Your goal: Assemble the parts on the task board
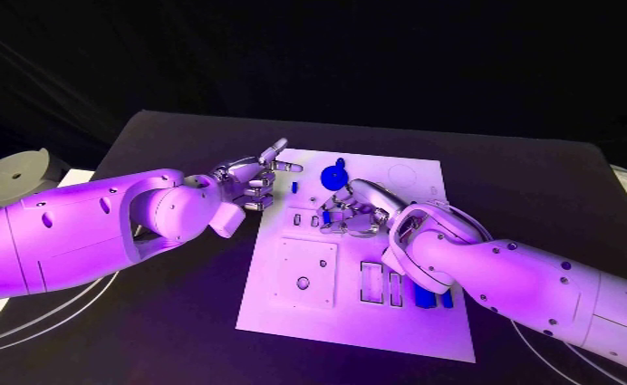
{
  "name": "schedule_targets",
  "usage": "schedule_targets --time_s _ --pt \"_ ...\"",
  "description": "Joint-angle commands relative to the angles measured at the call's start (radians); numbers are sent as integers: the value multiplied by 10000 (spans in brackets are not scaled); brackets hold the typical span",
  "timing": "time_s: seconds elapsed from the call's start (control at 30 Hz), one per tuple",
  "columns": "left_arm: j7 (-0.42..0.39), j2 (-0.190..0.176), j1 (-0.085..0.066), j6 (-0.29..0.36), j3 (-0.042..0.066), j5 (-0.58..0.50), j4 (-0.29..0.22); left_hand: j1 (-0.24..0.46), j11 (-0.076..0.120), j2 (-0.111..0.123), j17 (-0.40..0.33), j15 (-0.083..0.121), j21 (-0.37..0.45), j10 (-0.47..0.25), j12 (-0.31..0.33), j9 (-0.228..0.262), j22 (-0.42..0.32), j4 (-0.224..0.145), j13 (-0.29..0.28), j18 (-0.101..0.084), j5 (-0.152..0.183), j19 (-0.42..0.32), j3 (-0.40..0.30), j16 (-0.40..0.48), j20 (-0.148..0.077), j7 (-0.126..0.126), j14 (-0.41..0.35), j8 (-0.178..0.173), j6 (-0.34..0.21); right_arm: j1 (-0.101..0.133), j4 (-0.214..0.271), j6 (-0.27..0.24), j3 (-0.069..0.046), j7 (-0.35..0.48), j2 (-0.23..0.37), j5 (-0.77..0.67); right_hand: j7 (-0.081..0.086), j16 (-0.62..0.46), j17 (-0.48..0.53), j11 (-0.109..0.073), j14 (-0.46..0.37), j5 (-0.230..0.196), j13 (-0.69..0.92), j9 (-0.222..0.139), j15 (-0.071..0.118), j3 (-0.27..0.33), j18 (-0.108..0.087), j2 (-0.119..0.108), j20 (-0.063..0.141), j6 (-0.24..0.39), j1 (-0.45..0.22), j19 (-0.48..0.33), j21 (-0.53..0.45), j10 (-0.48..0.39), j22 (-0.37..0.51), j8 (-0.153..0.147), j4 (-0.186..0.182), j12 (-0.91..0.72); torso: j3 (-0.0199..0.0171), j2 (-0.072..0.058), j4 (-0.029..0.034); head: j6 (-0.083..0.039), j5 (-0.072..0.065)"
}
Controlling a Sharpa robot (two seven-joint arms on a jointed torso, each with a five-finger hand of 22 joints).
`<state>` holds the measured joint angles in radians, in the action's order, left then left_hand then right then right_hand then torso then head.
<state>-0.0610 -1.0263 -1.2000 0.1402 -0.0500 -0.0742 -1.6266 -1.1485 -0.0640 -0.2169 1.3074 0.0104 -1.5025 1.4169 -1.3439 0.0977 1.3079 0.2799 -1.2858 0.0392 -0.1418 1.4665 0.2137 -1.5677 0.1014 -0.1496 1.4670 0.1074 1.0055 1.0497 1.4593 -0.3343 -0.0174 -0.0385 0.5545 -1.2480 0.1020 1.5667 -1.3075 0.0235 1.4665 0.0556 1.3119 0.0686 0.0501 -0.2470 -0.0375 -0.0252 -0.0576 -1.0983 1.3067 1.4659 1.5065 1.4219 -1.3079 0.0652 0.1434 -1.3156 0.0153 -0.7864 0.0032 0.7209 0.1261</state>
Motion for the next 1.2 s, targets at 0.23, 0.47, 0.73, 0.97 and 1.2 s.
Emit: schedule_targets --time_s 0.23,0.47,0.73,0.97,1.2 --pt "-22 4 -5 -134 6 28 -5 -99 -24 -23 2634 -89 6 -38 39 -13 1032 -52 10 -42 -37 296 10 -31 43 2 1038 -49 -86 -10 13 93 4 -4 -9 -94 90 41 -2633 57 1043 7 801 -42 -109 149 27 -113 -98 320 -37 244 -103 -231 -1198 -58 32 221 -1 -1 -3 4 -4" --pt "-11 5 -5 -143 6 28 7 -99 -24 -23 2634 -89 6 -38 39 -13 1032 -52 10 -42 -37 296 10 -31 43 2 1038 -49 -86 -10 32 15 4 53 -7 -91 138 41 -2633 67 1043 -3 689 -56 -130 396 6 -245 -134 969 -108 200 -153 -341 -1117 -61 36 337 -3 1 1 11 -8" --pt "-10 7 -5 -160 6 28 36 -99 -25 -19 2634 -92 13 -40 41 -14 1018 -41 11 -39 -35 288 19 -31 48 2 1038 -43 -81 -10 76 -132 4 191 -2 33 133 41 -2633 29 1043 -2 703 -50 -101 565 5 -291 -114 1196 -146 203 -156 -326 -1117 -56 17 286 -1 0 0 12 -19" --pt "42 28 -3 -202 6 28 68 -109 -26 -14 2634 -93 15 -48 51 -15 1014 -47 24 -38 -35 285 19 -31 50 2 1038 -42 -81 -8 350 -296 0 702 172 623 130 41 -2633 41 1043 2 708 -30 -106 697 7 -297 -109 1199 -213 208 -155 -315 -1121 -29 -36 254 -4 14 5 -25 -50" --pt "80 74 -3 -150 5 70 140 -502 -58 307 2634 -119 44 -101 102 -55 960 -366 79 -25 24 248 61 -31 78 -38 1038 -60 -172 182 884 292 -43 1269 656 2336 14 41 -2633 -147 1043 -14 593 -36 23 1292 -42 -386 3 1678 -390 105 -269 -476 -934 -43 -220 371 25 73 -11 -106 -65"
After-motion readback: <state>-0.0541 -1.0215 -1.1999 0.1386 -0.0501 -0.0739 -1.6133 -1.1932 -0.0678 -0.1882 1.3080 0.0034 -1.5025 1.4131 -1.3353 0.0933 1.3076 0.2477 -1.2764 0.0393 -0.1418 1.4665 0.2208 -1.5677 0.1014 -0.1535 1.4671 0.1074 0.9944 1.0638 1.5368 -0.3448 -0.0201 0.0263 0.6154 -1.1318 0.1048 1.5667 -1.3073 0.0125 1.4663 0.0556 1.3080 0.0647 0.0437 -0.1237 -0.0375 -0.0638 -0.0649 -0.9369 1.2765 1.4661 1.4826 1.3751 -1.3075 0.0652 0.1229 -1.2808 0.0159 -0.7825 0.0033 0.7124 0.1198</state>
